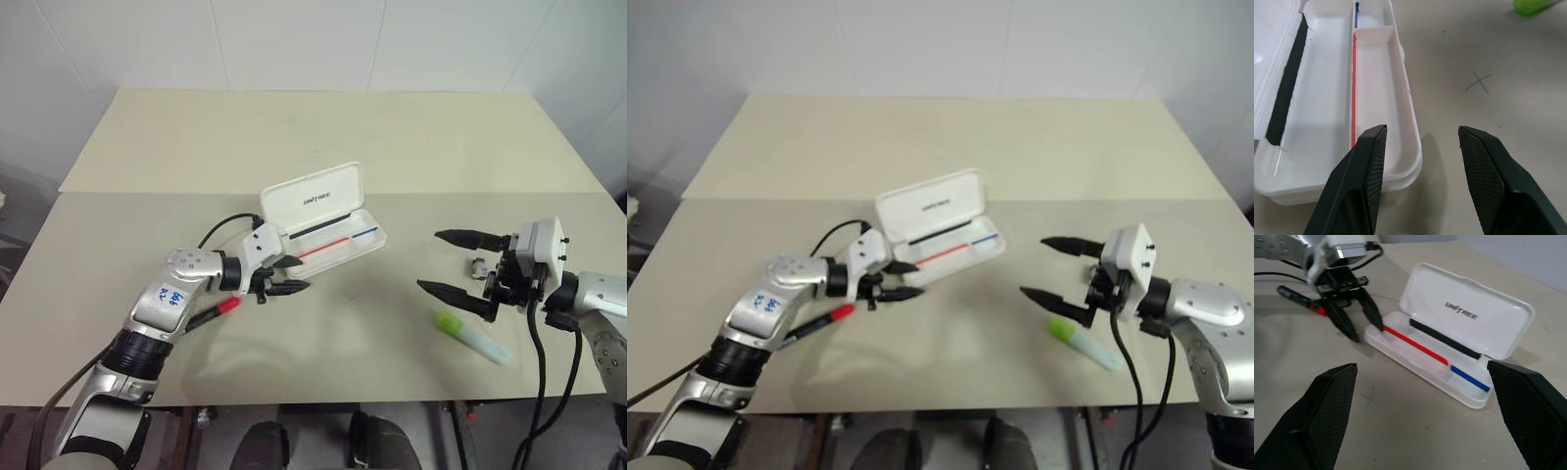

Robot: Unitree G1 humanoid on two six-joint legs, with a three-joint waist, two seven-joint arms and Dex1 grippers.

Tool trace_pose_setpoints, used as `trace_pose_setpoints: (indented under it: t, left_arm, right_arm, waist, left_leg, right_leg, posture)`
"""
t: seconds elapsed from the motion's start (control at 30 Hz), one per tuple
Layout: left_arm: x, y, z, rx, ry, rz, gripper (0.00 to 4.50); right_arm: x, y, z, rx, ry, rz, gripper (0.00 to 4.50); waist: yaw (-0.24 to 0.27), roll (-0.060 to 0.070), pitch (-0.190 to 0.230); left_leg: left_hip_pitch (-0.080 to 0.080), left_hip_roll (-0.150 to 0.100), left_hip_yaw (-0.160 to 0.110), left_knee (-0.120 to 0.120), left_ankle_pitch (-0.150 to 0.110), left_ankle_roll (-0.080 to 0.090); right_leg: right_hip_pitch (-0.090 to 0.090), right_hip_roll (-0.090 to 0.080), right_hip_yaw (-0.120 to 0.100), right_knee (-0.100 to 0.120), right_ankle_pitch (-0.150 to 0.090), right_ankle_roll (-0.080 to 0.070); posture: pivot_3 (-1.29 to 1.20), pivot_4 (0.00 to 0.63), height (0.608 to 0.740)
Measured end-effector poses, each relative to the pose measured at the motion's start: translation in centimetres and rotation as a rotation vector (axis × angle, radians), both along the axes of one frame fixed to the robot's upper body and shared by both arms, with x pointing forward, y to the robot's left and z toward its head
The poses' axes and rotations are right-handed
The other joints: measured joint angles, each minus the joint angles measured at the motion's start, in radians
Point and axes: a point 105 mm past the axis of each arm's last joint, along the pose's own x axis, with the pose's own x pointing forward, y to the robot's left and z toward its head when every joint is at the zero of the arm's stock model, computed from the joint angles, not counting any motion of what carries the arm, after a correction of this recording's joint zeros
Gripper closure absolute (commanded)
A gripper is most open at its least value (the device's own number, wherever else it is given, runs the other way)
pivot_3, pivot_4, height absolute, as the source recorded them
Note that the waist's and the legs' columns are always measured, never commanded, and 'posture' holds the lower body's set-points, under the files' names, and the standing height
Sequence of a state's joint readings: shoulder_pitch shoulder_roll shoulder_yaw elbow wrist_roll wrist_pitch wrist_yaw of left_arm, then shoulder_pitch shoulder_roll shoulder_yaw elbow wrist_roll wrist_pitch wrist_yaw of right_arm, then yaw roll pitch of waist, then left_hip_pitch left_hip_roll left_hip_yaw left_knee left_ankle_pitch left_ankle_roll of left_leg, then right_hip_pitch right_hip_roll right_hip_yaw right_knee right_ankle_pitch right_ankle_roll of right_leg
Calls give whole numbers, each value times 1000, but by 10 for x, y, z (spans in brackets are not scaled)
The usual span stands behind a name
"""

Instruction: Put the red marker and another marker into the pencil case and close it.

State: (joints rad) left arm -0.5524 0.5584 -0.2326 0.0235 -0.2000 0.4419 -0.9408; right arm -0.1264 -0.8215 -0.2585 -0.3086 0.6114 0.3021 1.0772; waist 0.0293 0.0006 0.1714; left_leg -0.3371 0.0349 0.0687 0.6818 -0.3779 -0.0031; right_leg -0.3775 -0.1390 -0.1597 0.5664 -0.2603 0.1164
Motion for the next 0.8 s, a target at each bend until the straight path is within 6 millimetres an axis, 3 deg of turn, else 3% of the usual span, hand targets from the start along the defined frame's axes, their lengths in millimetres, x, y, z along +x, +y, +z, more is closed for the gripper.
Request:
trace_pose_setpoints:
  t: [0.57, 0.67, 0.8]
  left_arm:
    - [15, -21, -7, 137, 51, -12, 2056]
    - [17, -25, -8, 143, 47, -2, 2634]
    - [19, -24, -8, 145, 45, 21, 4015]
  right_arm:
    - [-12, -12, 4, -54, 28, 52, 0]
    - [-11, -16, 3, -50, 37, 45, 0]
    - [-9, -21, -1, -50, 51, 36, 0]
  waist:
    - [0, -1, 0]
    - [-1, -1, 0]
    - [0, -1, 0]
  left_leg:
    - [1, 0, 0, 1, 0, 0]
    - [1, 0, 0, 1, 0, 0]
    - [1, 0, 0, 1, 0, 0]
  right_leg:
    - [0, 0, 0, 1, 0, 0]
    - [0, 0, 0, 1, 0, 0]
    - [1, 0, 0, 1, 0, 0]
  posture:
    - [0, 150, 740]
    - [0, 150, 740]
    - [0, 150, 740]
